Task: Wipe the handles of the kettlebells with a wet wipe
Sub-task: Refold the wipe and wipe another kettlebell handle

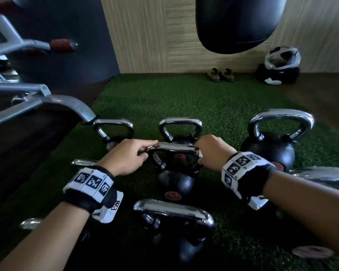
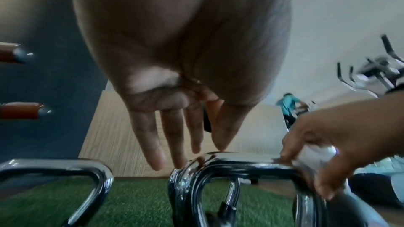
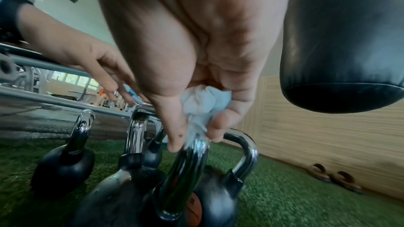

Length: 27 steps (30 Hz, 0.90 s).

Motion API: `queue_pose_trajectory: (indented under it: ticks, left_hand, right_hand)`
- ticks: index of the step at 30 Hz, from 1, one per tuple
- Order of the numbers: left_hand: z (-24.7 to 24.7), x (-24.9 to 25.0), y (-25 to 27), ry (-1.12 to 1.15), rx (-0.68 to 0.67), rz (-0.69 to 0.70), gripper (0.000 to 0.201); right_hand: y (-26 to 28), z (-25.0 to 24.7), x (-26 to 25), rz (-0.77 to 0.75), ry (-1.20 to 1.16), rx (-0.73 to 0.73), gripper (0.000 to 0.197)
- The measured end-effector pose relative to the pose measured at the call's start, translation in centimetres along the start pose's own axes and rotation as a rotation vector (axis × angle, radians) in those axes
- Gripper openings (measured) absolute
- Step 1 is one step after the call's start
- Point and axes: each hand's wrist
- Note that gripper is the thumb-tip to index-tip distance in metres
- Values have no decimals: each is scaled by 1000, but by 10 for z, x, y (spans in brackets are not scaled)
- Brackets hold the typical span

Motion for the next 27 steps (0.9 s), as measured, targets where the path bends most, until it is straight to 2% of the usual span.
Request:
queue_pose_trajectory:
  ticks: [3,8,13,16,18,21,27]
  left_hand:
    - [5,-25,21,148,-50,-59,52]
    - [24,-69,46,286,-237,-127,58]
    - [49,-74,67,338,-430,-152,75]
    - [67,-73,75,376,-575,-128,79]
    - [76,-65,84,360,-634,-96,76]
    - [88,-56,92,388,-605,-3,68]
    - [121,-47,102,392,-554,-153,69]
  right_hand:
    - [13,-12,0,16,1,-8,31]
    - [58,-34,-14,65,-119,99,29]
    - [103,-35,-53,194,-381,141,33]
    - [125,-30,-77,180,-508,198,31]
    - [138,-24,-90,128,-454,259,33]
    - [151,-15,-99,51,-254,376,41]
    - [162,2,-102,64,-271,489,40]
Point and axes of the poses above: each hand's wrist, its own y-axis away from the middle knuckle, its own z-axis out of the palm, x = y × z, and after that the axes turned 13 degrees about -z, right-handed
